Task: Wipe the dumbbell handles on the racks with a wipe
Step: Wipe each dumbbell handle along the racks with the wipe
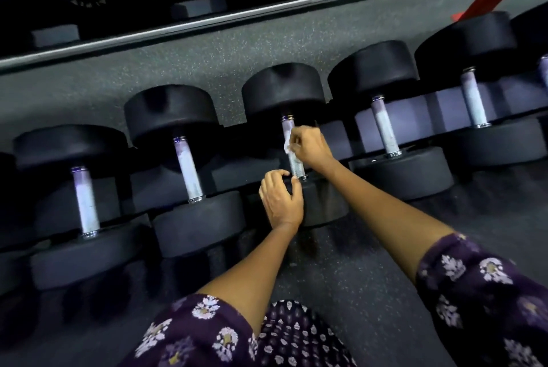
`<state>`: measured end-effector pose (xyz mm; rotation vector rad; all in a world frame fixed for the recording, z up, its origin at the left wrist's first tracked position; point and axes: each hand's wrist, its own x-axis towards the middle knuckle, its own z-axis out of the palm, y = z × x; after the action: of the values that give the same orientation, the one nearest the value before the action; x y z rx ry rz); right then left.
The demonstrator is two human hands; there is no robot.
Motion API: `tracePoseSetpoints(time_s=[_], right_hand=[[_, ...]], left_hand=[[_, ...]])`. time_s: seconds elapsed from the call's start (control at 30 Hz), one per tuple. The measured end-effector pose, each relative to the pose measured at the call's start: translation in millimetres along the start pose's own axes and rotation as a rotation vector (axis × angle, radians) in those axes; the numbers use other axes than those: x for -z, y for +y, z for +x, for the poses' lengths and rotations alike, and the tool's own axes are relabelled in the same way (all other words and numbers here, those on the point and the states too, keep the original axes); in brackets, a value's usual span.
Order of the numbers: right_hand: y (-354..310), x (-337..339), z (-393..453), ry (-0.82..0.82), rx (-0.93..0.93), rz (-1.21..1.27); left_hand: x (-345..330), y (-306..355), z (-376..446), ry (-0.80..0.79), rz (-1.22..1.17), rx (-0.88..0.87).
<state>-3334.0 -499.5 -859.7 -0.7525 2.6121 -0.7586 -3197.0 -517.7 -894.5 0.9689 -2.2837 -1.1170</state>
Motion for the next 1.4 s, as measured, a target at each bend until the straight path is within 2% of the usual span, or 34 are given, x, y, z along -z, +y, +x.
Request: tracePoseSetpoints(time_s=[0.1, 0.23, 0.47, 0.63, 0.8, 0.97, 1.07, 1.2, 1.33, 1.4], right_hand=[[6, -3, -4, -0.095, 0.066, -0.046], [8, 9, 26, 0.058, -0.055, 0.188], [19, 2, 16, -0.084, 0.102, 0.015], [6, -1, 29, 0.141, -0.070, 0.241], [14, -11, 4, 0.099, -0.068, 0.253], [5, 5, 30, 0.250, -0.146, 0.435], [13, 1, 17, 0.185, -0.108, 0.395], [26, 1, -6, -0.033, -0.071, 0.241], [14, 7, 9, 0.002, -0.030, 0.156], [12, 4, 4, -0.076, 0.049, 0.049]], left_hand=[[1, -1, -2, 0.005, -0.013, 0.008], [-1, 1, -2, 0.004, -0.030, 0.031], [-3, -4, -1, 0.008, -0.009, 0.002], [-4, -5, -1, 0.013, 0.006, -0.011], [-4, -8, -1, 0.004, 0.018, -0.020], [-5, -6, 0, 0.012, 0.006, -0.034], [-3, -6, 0, 0.004, 0.001, -0.036], [-1, -4, 1, 0.009, -0.004, -0.043], [0, -1, 0, -0.001, -0.010, -0.016], [1, 0, -1, 0.002, -0.022, -0.005]])
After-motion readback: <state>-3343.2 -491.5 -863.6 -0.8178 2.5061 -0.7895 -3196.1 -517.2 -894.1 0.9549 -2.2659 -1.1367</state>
